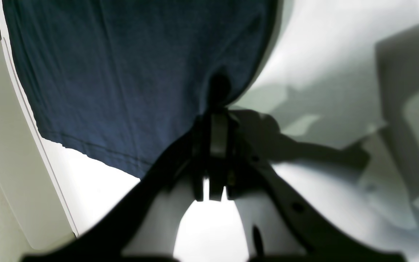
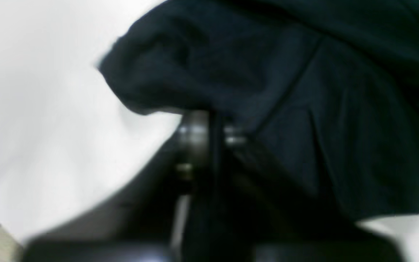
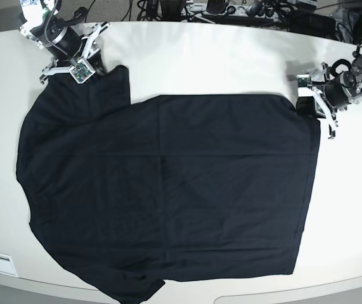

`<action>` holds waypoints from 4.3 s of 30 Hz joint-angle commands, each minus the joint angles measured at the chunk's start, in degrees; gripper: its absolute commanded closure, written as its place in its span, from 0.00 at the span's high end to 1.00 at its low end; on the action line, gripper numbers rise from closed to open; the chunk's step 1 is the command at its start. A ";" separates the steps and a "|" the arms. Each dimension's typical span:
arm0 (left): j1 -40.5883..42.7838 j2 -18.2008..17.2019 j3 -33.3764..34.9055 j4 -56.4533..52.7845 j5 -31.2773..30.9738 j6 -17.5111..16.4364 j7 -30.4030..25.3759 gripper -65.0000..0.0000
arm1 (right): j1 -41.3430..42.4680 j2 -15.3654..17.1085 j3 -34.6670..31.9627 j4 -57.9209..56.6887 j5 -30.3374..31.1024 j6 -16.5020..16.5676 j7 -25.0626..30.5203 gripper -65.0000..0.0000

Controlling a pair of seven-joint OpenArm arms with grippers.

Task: Fold the T-shirt properly
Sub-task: 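Grasp the shoulder corners and drag the shirt toward the robot, then regrip the shirt edges with both grippers and pull it flat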

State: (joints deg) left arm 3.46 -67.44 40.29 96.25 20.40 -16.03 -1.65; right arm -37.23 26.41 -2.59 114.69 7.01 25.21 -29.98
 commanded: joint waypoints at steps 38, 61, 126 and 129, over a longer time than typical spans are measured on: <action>19.85 -21.56 0.46 38.75 4.26 10.25 34.27 0.00 | -33.38 9.68 18.14 20.31 -12.07 -9.38 -10.25 0.00; 19.39 -5.31 -11.37 38.75 15.23 23.32 31.28 0.00 | -4.48 13.75 21.07 16.39 6.71 -0.28 0.68 0.00; 2.95 21.64 -14.82 4.74 -32.04 -4.61 36.15 0.00 | 13.70 13.35 4.13 -11.58 21.51 -5.35 -18.36 0.00; 8.04 19.50 -14.82 8.85 -31.74 -4.57 36.68 0.00 | 8.85 13.40 5.99 -8.17 21.51 -5.73 -20.68 0.00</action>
State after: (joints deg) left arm 10.33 -47.29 24.73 105.60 -10.37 -17.65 30.06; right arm -27.64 39.05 3.51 106.69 28.40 18.81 -47.31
